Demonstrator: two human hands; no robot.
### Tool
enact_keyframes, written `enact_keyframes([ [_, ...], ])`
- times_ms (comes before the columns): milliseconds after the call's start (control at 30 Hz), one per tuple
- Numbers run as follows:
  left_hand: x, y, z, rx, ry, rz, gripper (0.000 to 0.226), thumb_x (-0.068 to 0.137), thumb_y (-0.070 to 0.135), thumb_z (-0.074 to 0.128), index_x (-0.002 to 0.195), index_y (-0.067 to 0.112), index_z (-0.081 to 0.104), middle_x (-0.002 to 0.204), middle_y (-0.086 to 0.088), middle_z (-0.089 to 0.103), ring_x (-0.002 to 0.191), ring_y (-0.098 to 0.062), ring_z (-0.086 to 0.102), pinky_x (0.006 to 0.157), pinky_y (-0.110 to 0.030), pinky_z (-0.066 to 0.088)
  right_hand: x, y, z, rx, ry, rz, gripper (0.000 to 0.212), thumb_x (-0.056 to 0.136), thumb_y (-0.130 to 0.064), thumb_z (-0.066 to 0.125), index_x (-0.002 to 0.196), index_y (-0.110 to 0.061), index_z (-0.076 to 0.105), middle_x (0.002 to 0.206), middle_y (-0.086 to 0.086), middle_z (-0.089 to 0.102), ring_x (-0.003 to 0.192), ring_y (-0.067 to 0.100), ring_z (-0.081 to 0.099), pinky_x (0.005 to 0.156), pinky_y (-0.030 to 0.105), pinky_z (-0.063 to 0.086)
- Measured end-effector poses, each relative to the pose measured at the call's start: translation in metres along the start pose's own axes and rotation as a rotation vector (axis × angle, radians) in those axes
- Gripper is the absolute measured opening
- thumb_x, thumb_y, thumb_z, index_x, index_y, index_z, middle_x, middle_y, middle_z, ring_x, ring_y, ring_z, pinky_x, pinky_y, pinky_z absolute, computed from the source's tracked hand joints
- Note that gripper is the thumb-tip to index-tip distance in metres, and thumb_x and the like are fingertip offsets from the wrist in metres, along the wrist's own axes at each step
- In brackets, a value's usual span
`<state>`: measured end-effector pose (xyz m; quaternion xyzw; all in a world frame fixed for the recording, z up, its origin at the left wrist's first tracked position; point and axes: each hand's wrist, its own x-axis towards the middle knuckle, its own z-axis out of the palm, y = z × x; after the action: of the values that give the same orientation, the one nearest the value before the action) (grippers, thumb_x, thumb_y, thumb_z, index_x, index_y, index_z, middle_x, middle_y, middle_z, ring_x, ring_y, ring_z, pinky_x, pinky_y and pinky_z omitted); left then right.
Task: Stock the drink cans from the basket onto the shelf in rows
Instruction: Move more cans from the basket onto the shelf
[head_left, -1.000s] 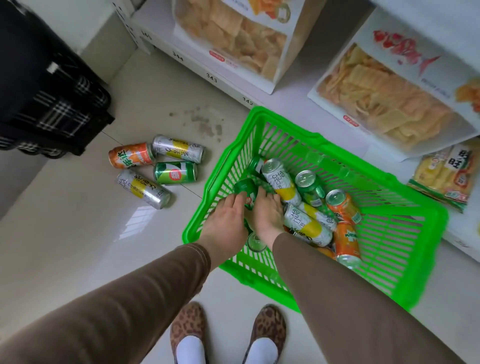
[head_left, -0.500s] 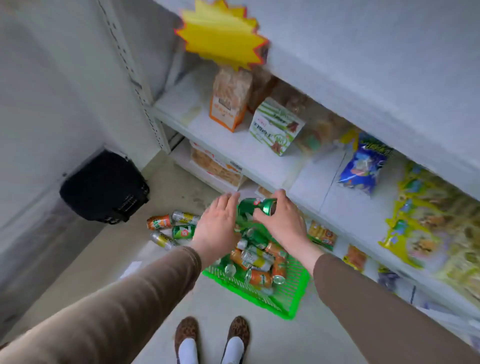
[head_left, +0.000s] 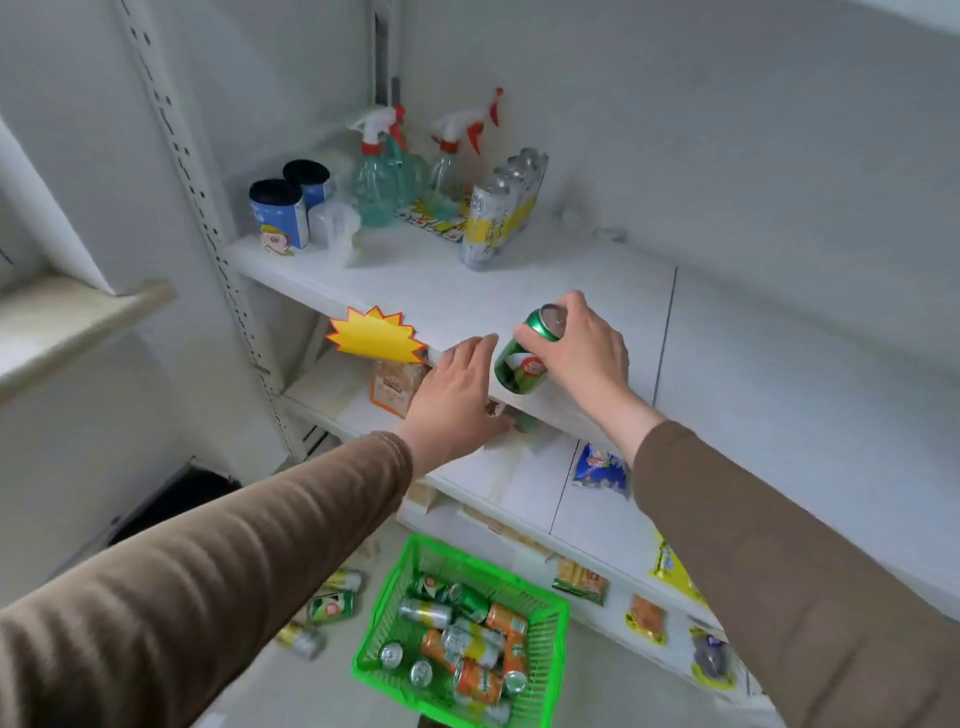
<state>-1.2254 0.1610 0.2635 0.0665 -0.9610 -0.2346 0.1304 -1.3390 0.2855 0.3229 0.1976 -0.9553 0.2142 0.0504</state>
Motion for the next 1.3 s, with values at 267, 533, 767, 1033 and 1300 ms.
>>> enact_keyframes([
  [267,0.075,0.014,0.015,0.04,-0.07,-0.087,0.104,0.08,0.046,0.072,0.155,0.012,0.008,0.155,-0.009,0.026,0.141,-0.029,0.026,0.116,-0.04,0.029,0.09,0.038,0.018,-0.014,0.024,0.071,0.063,0.077,-0.072,0.064,0.115,-0.023,0.053,0.119,0.003,0.068,0.108,0.032,0.064,0.08,0.036,0.043],
  [533,0.128,0.008,0.032,0.034,-0.078,-0.14,0.101,0.082,0.045,0.07,0.155,0.014,0.006,0.156,-0.008,0.024,0.142,-0.028,0.024,0.115,-0.039,0.029,0.132,0.051,0.047,0.289,0.041,0.168,0.073,0.072,-0.063,0.078,0.123,-0.022,0.047,0.124,0.004,0.061,0.109,0.03,0.061,0.082,0.034,0.045],
  [767,0.167,-0.006,0.052,-0.023,-0.082,-0.126,0.095,0.082,0.038,0.068,0.154,0.013,0.012,0.155,-0.007,0.026,0.141,-0.027,0.025,0.113,-0.036,0.03,0.147,0.07,0.093,0.446,0.037,0.269,0.059,0.073,-0.038,0.087,0.11,-0.02,0.045,0.115,0.005,0.067,0.102,0.03,0.065,0.084,0.041,0.053],
  [1033,0.248,-0.019,0.072,-0.01,0.039,-0.064,0.083,0.083,0.031,0.065,0.151,0.009,0.022,0.148,-0.009,0.036,0.136,-0.028,0.033,0.113,-0.035,0.03,0.244,0.067,0.108,0.437,0.063,0.324,0.052,0.079,-0.03,0.084,0.117,-0.013,0.054,0.114,0.008,0.068,0.102,0.03,0.066,0.086,0.039,0.053],
  [1300,0.315,-0.032,0.092,0.048,0.104,-0.044,0.088,0.082,0.032,0.067,0.151,0.009,0.018,0.145,-0.01,0.037,0.136,-0.028,0.033,0.114,-0.038,0.028,0.327,0.078,0.126,0.414,0.121,0.324,0.043,0.084,-0.032,0.076,0.116,-0.011,0.056,0.11,0.009,0.069,0.102,0.031,0.065,0.091,0.042,0.053],
])
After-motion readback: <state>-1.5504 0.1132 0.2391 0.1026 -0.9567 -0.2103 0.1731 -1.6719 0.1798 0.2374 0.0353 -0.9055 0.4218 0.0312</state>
